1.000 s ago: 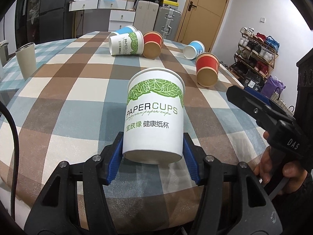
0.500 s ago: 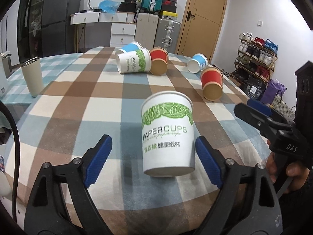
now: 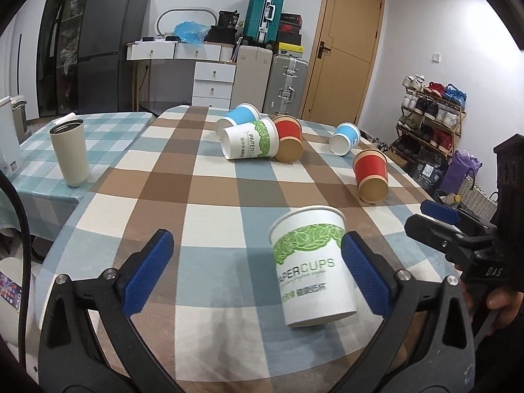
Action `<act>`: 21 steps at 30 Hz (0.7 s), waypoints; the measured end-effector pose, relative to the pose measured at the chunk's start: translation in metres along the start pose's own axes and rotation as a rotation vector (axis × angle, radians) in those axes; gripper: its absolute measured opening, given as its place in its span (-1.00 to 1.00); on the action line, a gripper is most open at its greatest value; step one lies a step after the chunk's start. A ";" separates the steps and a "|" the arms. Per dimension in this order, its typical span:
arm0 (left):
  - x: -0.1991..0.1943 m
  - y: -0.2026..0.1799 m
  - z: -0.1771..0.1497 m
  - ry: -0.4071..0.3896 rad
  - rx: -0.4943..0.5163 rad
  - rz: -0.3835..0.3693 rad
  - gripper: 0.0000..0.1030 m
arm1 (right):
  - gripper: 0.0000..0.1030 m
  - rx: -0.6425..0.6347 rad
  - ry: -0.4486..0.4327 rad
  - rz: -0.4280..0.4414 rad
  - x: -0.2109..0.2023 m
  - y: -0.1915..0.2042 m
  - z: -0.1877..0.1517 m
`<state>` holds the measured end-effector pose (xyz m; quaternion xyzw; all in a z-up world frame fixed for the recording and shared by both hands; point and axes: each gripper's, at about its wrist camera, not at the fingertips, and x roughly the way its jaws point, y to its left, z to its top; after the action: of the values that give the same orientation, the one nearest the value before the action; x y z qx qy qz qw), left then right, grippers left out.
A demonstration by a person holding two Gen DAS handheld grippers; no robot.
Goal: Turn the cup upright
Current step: 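Lower the upright white cup onto the tablecloth with the left gripper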
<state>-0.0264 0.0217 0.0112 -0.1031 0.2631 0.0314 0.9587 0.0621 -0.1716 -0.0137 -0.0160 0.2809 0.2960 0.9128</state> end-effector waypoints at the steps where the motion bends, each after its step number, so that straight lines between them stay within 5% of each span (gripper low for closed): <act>1: 0.000 0.003 0.000 0.000 0.003 0.003 0.97 | 1.00 0.003 0.010 0.003 0.002 0.002 0.001; 15: 0.010 0.020 -0.010 0.002 0.017 0.011 0.98 | 0.99 0.158 0.241 0.138 0.046 0.020 0.010; 21: 0.011 0.021 -0.011 0.004 0.018 0.007 0.98 | 0.84 0.256 0.327 0.211 0.068 0.019 0.013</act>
<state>-0.0248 0.0403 -0.0076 -0.0934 0.2655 0.0323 0.9590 0.1037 -0.1175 -0.0356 0.0815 0.4603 0.3452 0.8138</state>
